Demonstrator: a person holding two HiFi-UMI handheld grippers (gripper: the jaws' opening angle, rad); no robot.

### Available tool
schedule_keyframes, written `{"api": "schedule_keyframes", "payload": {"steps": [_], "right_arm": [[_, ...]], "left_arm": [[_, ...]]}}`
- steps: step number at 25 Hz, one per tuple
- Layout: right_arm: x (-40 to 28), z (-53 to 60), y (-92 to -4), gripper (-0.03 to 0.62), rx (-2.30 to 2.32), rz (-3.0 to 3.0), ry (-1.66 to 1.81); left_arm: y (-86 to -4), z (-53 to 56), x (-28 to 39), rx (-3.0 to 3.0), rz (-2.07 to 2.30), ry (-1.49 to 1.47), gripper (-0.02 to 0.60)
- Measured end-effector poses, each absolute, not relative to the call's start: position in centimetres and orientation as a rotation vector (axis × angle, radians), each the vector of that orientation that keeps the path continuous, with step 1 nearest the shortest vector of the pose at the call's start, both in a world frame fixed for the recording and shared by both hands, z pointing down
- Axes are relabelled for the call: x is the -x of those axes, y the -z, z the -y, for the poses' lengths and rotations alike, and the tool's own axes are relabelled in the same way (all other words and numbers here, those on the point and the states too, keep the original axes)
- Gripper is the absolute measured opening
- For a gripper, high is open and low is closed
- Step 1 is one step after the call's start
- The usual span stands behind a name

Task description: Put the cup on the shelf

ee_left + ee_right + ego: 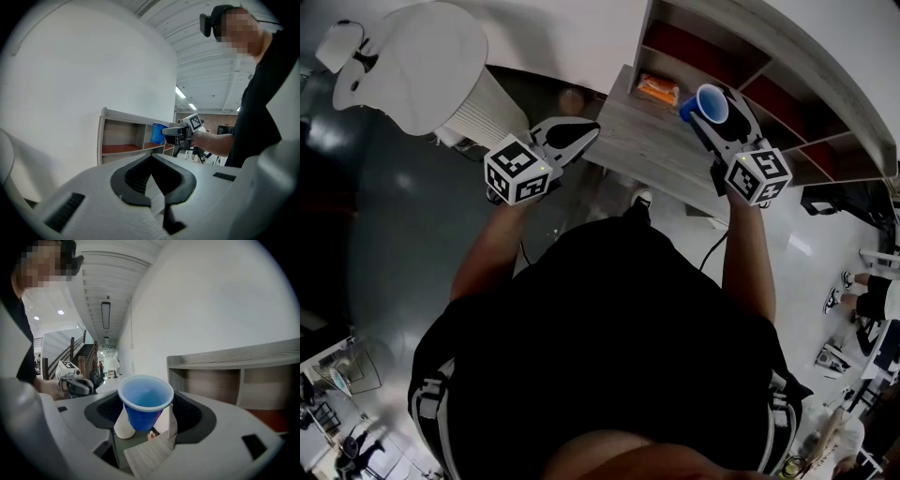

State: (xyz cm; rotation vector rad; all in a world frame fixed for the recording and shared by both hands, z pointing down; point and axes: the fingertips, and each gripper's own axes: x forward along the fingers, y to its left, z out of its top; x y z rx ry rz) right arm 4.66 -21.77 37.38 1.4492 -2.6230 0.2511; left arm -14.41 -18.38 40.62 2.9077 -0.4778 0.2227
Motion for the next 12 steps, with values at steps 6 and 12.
{"api": "schedule_keyframes", "payload": {"steps": [6,12], "right_arm": [[-5.6,23.9,-37.9,0.331,-1.446,2.630,-0.276],[-7.6,26.2,-39.1,0.331,-1.445,2.608,-0.283]], "left_arm": [[-41.2,19.8,13.9,-2.893,0.496,-0.252,0.017],[-41.9,21.6,12.3,-2.888,0.507,-0.280,0.017]]}}
